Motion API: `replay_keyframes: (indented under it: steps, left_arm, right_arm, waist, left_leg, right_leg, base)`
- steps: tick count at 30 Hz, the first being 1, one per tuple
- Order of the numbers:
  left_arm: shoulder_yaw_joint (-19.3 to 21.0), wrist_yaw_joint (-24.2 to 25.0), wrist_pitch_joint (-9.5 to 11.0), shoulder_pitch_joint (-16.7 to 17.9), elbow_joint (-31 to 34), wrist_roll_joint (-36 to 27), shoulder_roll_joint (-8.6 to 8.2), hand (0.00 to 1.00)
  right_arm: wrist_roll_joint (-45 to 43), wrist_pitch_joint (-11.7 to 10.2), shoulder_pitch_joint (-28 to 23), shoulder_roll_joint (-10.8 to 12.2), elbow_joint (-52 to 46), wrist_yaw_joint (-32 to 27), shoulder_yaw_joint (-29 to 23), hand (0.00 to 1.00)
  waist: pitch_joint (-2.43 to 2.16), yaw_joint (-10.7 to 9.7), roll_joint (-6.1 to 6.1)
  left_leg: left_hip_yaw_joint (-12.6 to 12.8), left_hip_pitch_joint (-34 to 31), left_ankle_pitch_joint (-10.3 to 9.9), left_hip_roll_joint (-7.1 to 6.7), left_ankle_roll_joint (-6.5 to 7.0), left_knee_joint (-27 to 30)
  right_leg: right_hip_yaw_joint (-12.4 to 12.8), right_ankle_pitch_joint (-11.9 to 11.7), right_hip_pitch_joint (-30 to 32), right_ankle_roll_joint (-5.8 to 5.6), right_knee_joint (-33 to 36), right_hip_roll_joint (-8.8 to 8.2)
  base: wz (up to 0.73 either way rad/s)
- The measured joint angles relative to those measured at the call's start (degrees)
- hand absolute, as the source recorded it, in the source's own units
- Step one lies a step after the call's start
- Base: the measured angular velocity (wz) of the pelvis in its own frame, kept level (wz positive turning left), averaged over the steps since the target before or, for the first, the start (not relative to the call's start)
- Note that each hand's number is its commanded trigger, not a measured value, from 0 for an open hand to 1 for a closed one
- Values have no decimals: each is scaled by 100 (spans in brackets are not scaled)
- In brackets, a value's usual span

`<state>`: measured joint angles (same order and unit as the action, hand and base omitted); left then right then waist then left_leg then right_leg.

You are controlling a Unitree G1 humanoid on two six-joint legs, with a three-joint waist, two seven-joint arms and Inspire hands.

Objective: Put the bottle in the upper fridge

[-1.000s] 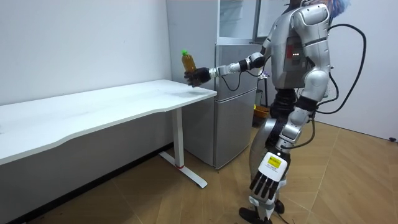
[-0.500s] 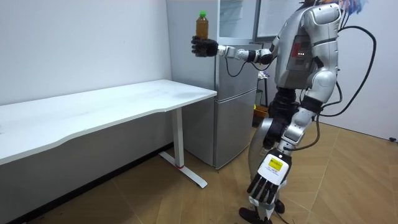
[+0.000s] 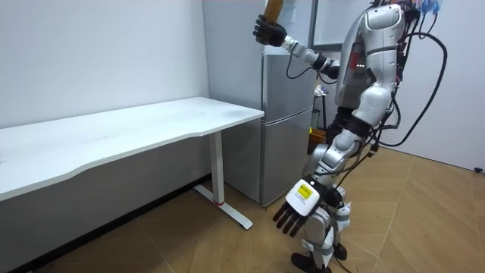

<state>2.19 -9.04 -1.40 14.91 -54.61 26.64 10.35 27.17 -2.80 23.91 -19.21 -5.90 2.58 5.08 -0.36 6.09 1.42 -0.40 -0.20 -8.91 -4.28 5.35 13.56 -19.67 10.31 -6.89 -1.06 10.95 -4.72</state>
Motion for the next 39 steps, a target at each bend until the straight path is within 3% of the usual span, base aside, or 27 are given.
replay_keyframes:
  steps: [3, 6, 11, 16, 22, 28, 39]
  left_arm:
    - [8, 6, -4, 40, 58, 15, 1, 0]
    - [50, 9, 6, 9, 58, 50, 2, 0]
    - [233, 12, 25, -8, 55, 52, 0, 0]
    - [469, -1, 25, -2, 48, 50, 2, 0]
    - [572, -50, 96, 89, -2, 47, 3, 0]
    - [756, -68, 146, 125, -105, 50, 53, 0]
    - [1118, -48, 181, 255, -87, 49, 58, 0]
  right_arm:
    - [1, 3, -103, -111, -230, 6, -118, 100]
    - [-38, 3, -103, -184, -250, 4, -275, 100]
    - [-55, 3, -126, -340, -253, -101, -479, 100]
    - [-78, 3, -361, -624, -287, -105, -727, 100]
    - [-68, 3, -718, -804, -286, -301, -1251, 100]
    - [-103, 3, -887, -808, -156, -658, -1449, 100]
    - [-248, 3, -886, -811, 315, -1161, -1516, 100]
  waist:
    - [0, -13, -2]
    - [-15, -134, 36]
    - [-1, -167, 93]
    - [2, -200, 189]
    - [8, -293, 209]
    - [39, -349, 262]
    - [21, -266, 367]
  left_leg:
    - [186, 93, -45, 56, -3, -32]
    - [222, 97, -76, 73, -2, -15]
    - [353, 181, -101, 111, -7, -42]
    - [471, 190, -127, 159, -21, -50]
    - [504, 194, -152, 161, -16, -63]
    - [514, 290, -171, 168, -37, -98]
    - [520, 279, -183, 171, -38, -87]
  right_leg:
    - [132, -34, -13, 6, -8, 60]
    - [235, -43, -25, 9, -16, 84]
    - [330, -58, -9, 16, -13, 90]
    - [407, -76, 45, 27, -14, 109]
    - [527, -78, 44, 26, -7, 143]
    - [543, -77, -8, 24, -15, 152]
    - [612, -77, 1, 24, -13, 174]
  base:
    - [-32]
    - [-13]
    - [-16]
    - [-11]
    - [-5]
    - [-3]
    - [0]
